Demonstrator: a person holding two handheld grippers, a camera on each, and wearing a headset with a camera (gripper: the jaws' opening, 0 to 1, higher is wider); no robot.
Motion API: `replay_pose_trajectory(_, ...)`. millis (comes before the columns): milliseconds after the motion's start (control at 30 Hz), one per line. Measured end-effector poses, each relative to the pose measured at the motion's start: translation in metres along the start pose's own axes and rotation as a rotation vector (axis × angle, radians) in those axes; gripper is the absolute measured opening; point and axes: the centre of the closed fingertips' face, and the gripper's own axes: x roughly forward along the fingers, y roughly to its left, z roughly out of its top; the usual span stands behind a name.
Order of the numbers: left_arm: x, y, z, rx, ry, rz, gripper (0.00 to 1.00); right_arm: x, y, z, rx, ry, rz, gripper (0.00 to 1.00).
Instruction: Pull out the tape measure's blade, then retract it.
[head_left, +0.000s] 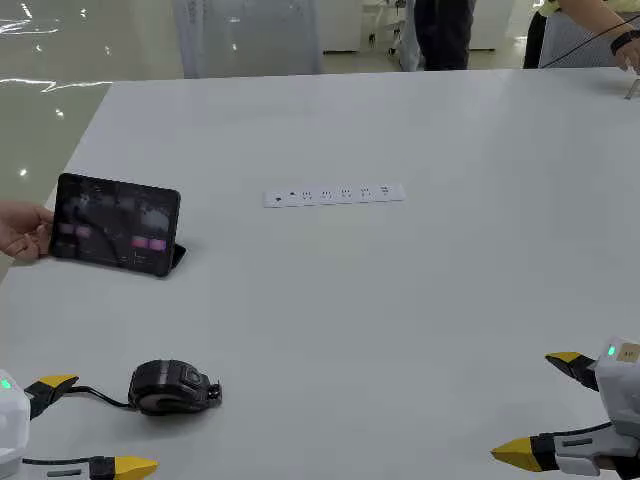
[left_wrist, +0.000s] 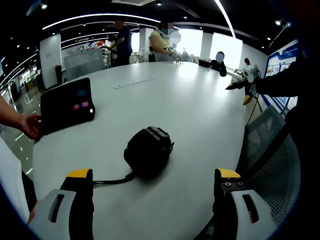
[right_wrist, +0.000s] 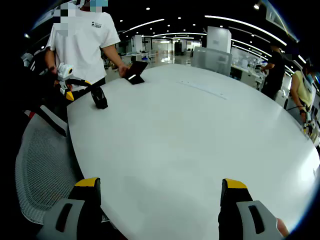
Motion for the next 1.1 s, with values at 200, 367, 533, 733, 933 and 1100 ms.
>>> replay_pose_trajectory(200, -0.001, 0.000, 0.001, 0.005, 0.000, -0.003, 0.99, -0.001, 0.001, -0.002, 0.003, 0.003, 0.000, 0.99)
replay_pose_trajectory(367, -0.001, 0.000, 0.003, 0.013, -0.003, -0.005, 0.99, -0.003, 0.000, -0.001, 0.004, 0.001, -0.003, 0.99)
replay_pose_trajectory(533, 0.000, -0.001, 0.003, 0.023, 0.000, -0.014, 0.99, -0.003, -0.003, 0.000, -0.010, -0.004, -0.013, 0.99)
replay_pose_trajectory(733, 0.001, 0.002, 0.012, 0.078, 0.013, -0.038, 0.99, -0.002, -0.002, 0.008, -0.032, -0.020, -0.013, 0.99)
replay_pose_trajectory(933, 0.011, 0.009, 0.029, 0.161, 0.032, -0.096, 0.99, 0.004, 0.014, 0.031, -0.061, -0.031, 0.030, 0.99)
replay_pose_trajectory(1100, 0.029, 0.006, 0.046, 0.296, 0.066, -0.187, 0.99, 0.022, 0.029, 0.053, -0.120, -0.025, 0.078, 0.99)
